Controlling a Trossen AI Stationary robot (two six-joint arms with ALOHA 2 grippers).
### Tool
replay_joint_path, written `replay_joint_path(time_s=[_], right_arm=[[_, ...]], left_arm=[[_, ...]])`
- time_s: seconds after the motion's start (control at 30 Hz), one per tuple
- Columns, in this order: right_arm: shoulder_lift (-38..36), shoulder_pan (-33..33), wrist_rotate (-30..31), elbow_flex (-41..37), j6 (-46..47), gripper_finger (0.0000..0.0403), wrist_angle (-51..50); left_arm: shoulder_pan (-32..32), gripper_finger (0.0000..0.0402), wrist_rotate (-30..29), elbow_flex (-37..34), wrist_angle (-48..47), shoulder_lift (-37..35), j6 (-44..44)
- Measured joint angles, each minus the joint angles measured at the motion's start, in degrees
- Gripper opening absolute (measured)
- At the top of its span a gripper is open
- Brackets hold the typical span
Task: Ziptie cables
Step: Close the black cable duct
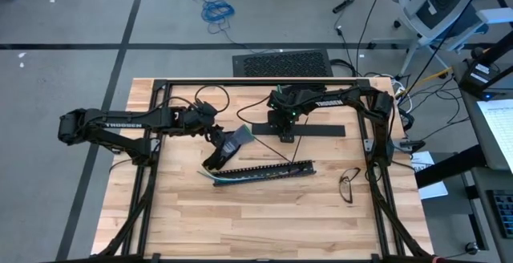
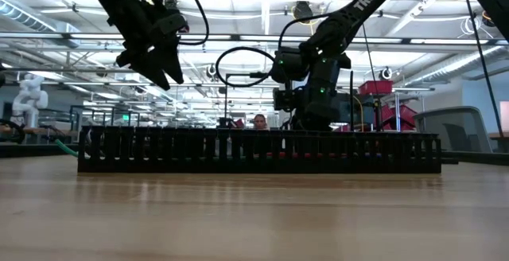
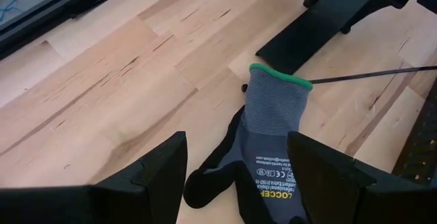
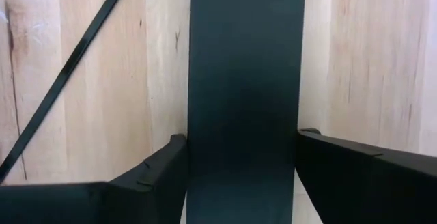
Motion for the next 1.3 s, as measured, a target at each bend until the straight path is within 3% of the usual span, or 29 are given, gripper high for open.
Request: replay_joint_path(time_s=[1.3], right_arm=[[0.07,-0.09,-0.93,-0.09,0.05,0.0227,-0.07]], left_arm=[[0.0,0.0245,0.11,0.0,0.0,0.0,0.0]])
